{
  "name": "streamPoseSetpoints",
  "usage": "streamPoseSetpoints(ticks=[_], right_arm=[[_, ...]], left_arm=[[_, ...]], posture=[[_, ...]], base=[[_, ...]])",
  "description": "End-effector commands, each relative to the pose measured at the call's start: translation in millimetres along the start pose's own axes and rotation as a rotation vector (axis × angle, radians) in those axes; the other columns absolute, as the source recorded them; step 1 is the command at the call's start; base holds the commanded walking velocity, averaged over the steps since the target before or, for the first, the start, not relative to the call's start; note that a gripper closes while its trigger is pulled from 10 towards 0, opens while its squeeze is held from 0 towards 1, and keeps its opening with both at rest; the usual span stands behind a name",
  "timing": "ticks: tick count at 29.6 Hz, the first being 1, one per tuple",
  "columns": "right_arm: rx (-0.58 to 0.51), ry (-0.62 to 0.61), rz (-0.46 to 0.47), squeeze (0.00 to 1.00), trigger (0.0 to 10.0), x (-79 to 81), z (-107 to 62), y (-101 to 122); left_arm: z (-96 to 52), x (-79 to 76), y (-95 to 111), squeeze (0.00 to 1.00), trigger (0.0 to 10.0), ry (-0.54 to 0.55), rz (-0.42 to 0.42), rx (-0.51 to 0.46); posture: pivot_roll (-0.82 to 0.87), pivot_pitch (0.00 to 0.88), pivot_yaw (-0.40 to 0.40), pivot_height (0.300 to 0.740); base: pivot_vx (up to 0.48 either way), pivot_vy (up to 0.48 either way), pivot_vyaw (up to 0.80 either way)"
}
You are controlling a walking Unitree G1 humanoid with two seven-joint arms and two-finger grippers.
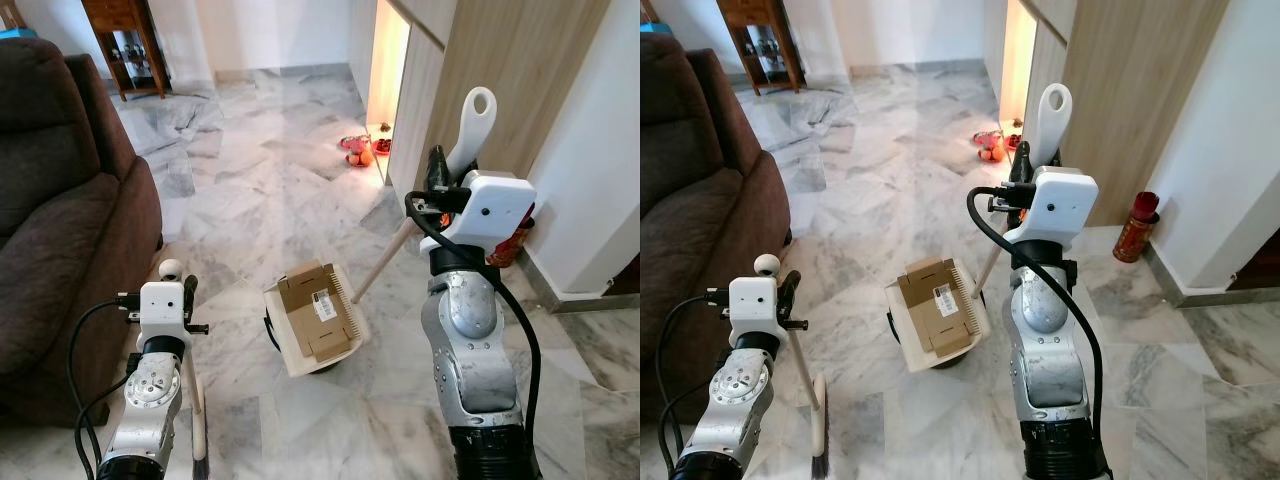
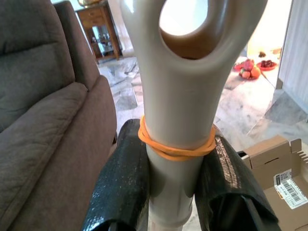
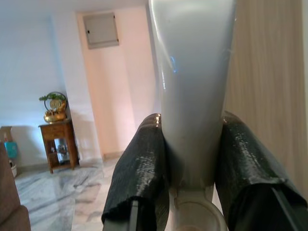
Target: Sweep floor
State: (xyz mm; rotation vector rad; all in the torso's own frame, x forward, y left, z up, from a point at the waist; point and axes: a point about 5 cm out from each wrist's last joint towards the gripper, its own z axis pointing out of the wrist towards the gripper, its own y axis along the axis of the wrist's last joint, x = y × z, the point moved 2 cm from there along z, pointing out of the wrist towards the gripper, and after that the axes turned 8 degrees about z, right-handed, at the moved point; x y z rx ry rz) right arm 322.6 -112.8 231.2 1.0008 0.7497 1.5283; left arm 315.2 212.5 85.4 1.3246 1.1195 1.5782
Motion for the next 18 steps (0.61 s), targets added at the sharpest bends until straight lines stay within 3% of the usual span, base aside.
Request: streamPoseSetpoints(ticks=[1, 18], right_arm=[[-0.084, 0.041, 0.036, 0.00, 10.0, 12.0, 5.4, 17.4], [-0.095, 0.080, 0.063, 0.00, 10.0, 17.3, 4.9, 20.4]], left_arm=[[3.0, 9.0, 9.5, 0.00, 10.0, 0.024, 0.035, -0.049], [4.1, 9.1, 11.5, 0.00, 10.0, 0.022, 0.035, -0.060]], posture=[[0.08, 0.000, 0.055, 0.740], [0.08, 0.000, 0.057, 0.740]], base=[[0.337, 0.000, 0.00], [0.338, 0.000, 0.00]])
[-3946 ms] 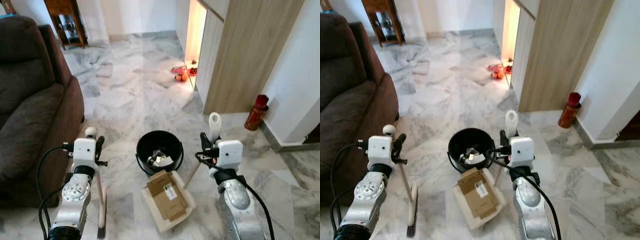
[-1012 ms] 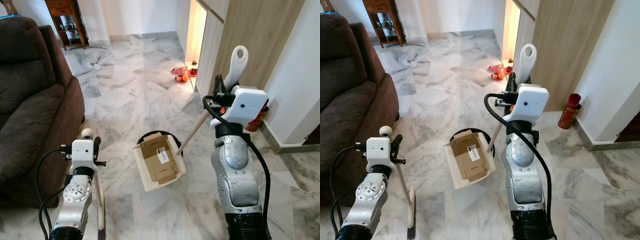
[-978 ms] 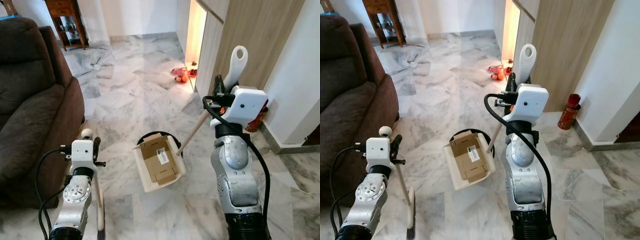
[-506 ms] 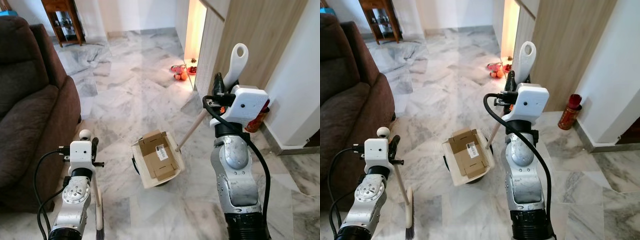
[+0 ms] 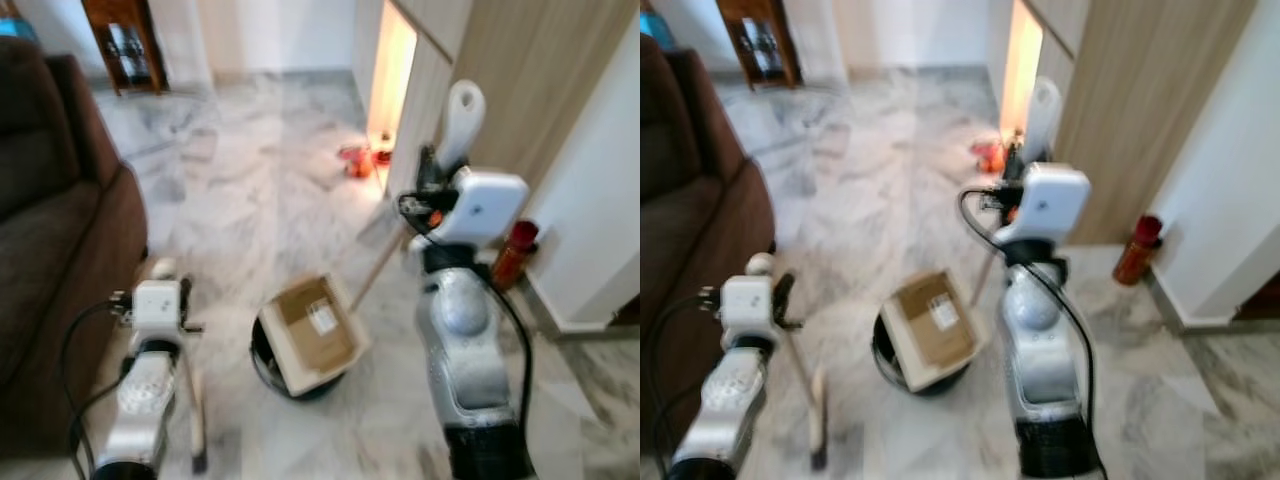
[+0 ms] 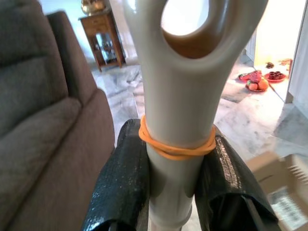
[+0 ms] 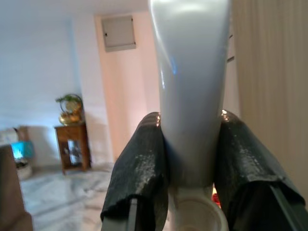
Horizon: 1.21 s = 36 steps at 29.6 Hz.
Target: Sweep floor
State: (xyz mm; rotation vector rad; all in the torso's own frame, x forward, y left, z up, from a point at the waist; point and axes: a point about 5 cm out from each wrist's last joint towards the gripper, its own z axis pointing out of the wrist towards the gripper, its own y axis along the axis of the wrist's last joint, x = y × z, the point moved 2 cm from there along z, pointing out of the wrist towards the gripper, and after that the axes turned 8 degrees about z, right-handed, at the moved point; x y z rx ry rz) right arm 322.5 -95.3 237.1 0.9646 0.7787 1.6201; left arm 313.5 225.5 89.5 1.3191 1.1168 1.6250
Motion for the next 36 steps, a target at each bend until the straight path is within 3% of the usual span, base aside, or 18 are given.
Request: streamPoseSetpoints(ticks=[1, 17, 25, 36], right_arm=[[-0.089, 0.004, 0.011, 0.00, 10.0, -0.4, 3.5, 18.6], [-0.104, 0.017, 0.028, 0.00, 10.0, 2.7, 5.1, 21.1], [-0.112, 0.037, 0.034, 0.00, 10.0, 6.8, 4.4, 21.9], [-0.173, 0.212, -0.051, 0.00, 10.0, 48.9, -8.7, 23.4]], left_arm=[[3.8, -4.5, 12.1, 0.00, 10.0, -0.007, 0.008, -0.052], [3.1, -4.4, 12.9, 0.00, 10.0, -0.002, 0.001, -0.056], [3.1, -6.3, 13.8, 0.00, 10.0, -0.010, -0.006, -0.063], [3.3, -9.3, 12.9, 0.00, 10.0, -0.029, 0.001, -0.059]], posture=[[0.08, 0.000, 0.057, 0.740], [0.08, 0.000, 0.056, 0.740], [0.08, 0.000, 0.059, 0.740], [0.08, 0.000, 0.071, 0.740]], base=[[0.337, 0.000, 0.00], [0.334, 0.000, 0.00], [0.000, 0.000, 0.00], [0.000, 0.000, 0.00]])
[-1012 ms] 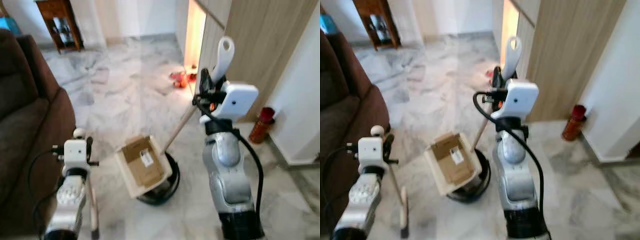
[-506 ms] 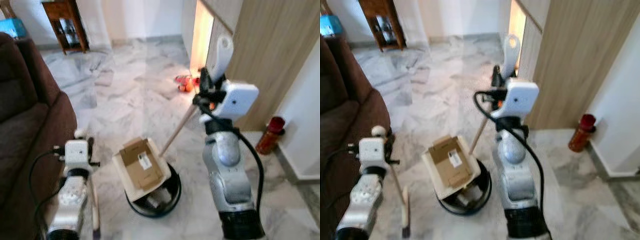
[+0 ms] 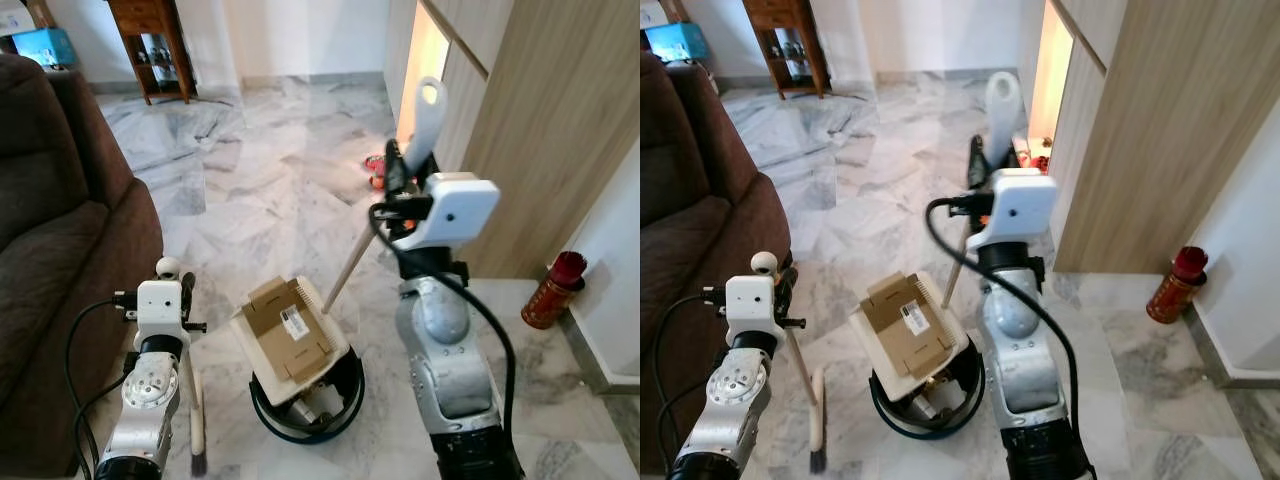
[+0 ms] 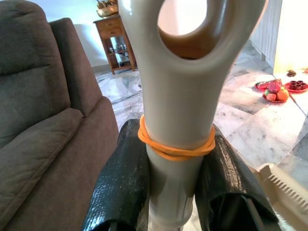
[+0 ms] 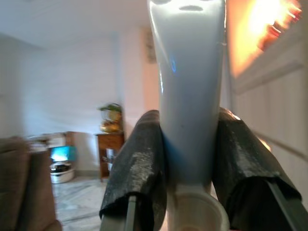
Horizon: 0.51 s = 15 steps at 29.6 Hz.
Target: Sweep floor
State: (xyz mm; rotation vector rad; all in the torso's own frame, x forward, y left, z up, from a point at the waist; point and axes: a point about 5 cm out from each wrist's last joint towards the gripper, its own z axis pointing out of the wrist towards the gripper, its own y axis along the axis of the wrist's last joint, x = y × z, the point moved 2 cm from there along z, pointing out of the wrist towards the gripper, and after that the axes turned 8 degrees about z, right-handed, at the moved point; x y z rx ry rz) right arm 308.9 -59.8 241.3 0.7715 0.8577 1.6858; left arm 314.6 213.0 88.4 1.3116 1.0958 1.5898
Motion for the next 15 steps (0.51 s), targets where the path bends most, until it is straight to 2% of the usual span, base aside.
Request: streamPoseSetpoints(ticks=[1, 4, 5, 7, 11, 15], right_arm=[[-0.119, 0.052, -0.012, 0.00, 10.0, 12.7, 3.4, 22.9], [-0.128, 0.096, -0.016, 0.00, 10.0, 23.2, 0.3, 22.8], [-0.136, 0.157, -0.049, 0.00, 10.0, 34.2, -3.1, 22.0], [-0.146, 0.201, -0.060, 0.00, 10.0, 42.9, -6.6, 22.0], [-0.155, 0.245, -0.033, 0.00, 10.0, 54.7, -11.7, 22.5], [-0.178, 0.285, -0.045, 0.00, 10.0, 63.1, -14.6, 25.1]], left_arm=[[4.5, 2.6, 9.8, 0.00, 10.0, -0.001, 0.025, -0.043], [4.7, 2.2, 10.1, 0.00, 10.0, -0.001, 0.025, -0.044], [4.8, 2.4, 10.1, 0.00, 10.0, 0.000, 0.025, -0.044], [4.8, 2.5, 9.8, 0.00, 10.0, 0.000, 0.026, -0.043], [4.8, 2.0, 9.7, 0.00, 10.0, -0.001, 0.026, -0.044], [5.0, 1.4, 10.0, 0.00, 10.0, -0.002, 0.024, -0.045]], posture=[[0.08, 0.000, 0.071, 0.740], [0.07, 0.000, 0.072, 0.740], [0.07, 0.000, 0.072, 0.740], [0.07, 0.000, 0.073, 0.740], [0.08, 0.000, 0.071, 0.740], [0.07, 0.000, 0.070, 0.740]], base=[[0.000, 0.000, 0.00], [0.000, 0.000, 0.00], [0.000, 0.000, 0.00], [0.000, 0.000, 0.00], [0.000, 0.000, 0.00], [0.000, 0.000, 0.00]])
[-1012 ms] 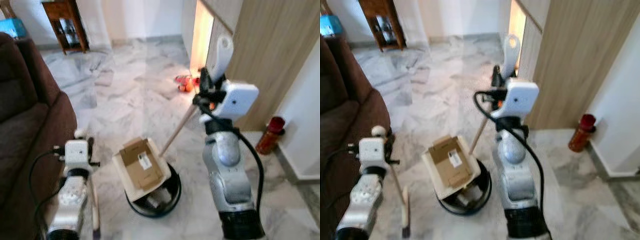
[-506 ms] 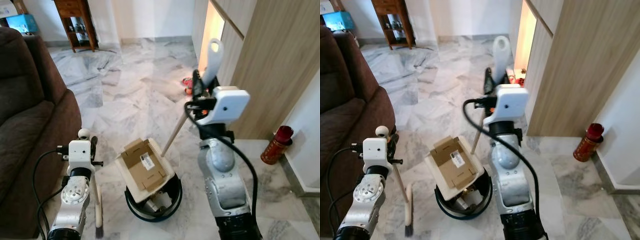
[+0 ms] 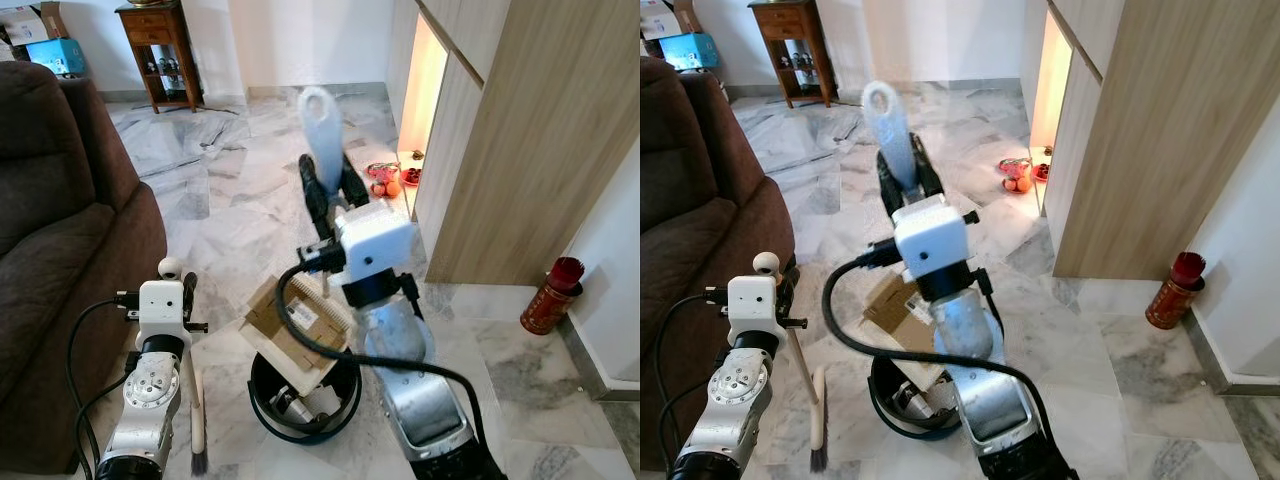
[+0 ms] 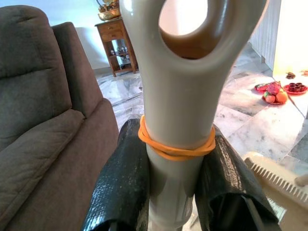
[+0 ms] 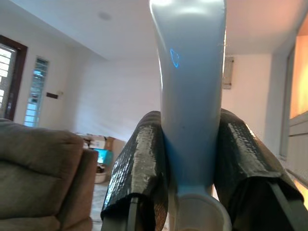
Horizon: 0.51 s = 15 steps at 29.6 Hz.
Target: Sweep floor
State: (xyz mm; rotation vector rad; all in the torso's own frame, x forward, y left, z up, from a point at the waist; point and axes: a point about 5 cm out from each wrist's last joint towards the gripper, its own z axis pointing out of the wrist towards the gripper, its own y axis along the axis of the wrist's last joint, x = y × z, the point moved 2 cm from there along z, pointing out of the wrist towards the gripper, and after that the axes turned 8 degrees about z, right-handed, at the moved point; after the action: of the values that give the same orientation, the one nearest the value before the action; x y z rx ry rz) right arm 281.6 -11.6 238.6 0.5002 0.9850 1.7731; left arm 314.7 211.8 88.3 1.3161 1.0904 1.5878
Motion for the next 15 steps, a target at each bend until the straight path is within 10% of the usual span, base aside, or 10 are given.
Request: streamPoseSetpoints(ticks=[1, 15], right_arm=[[-0.119, 0.034, -0.004, 0.00, 10.0, 7.8, 5.0, 23.4], [-0.127, 0.244, -0.150, 0.00, 10.0, 36.7, -6.9, 15.7]], left_arm=[[5.1, 2.6, 9.8, 0.00, 10.0, 0.003, 0.022, -0.044], [5.0, 1.4, 10.2, 0.00, 10.0, -0.001, 0.019, -0.048]], posture=[[0.07, 0.000, 0.070, 0.740], [0.07, 0.000, 0.070, 0.740]], base=[[0.000, 0.000, 0.00], [0.000, 0.000, 0.00]])
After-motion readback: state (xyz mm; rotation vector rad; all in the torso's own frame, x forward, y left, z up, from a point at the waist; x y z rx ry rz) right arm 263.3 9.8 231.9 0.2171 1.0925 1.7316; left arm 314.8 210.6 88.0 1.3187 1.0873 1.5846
